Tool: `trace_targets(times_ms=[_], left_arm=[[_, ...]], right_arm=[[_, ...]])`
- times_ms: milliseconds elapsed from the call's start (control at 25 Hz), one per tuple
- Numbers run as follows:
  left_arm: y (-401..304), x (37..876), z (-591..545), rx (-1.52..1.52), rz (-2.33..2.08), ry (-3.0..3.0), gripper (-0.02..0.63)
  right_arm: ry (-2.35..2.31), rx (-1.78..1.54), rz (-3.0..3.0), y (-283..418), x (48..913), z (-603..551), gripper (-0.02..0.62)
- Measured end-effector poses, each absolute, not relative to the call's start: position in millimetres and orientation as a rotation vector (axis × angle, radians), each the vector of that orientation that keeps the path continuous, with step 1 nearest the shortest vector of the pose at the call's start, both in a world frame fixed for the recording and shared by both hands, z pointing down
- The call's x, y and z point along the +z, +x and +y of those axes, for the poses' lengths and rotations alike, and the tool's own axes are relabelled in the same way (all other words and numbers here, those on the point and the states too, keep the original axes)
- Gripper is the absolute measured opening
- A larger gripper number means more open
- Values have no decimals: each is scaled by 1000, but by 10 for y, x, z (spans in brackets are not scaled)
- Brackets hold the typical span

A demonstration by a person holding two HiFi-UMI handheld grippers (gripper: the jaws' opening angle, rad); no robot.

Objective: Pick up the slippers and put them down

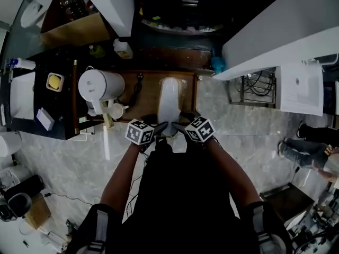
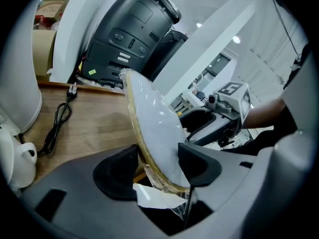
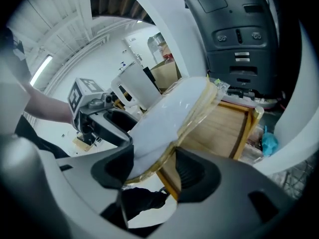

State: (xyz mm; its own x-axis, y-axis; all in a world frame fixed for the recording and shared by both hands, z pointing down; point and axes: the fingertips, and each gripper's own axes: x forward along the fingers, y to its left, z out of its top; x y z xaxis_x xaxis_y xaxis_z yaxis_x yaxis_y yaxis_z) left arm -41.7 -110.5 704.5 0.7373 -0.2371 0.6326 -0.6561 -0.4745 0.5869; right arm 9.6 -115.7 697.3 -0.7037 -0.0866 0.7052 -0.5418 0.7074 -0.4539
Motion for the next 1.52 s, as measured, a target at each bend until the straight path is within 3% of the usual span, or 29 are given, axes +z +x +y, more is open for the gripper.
trace_targets(times_ms=[1520], left_arm=[[-602,5185,-573,408,-770,2431,258]], right_arm=[[847,675,-2544,-62,5161,-564,259]])
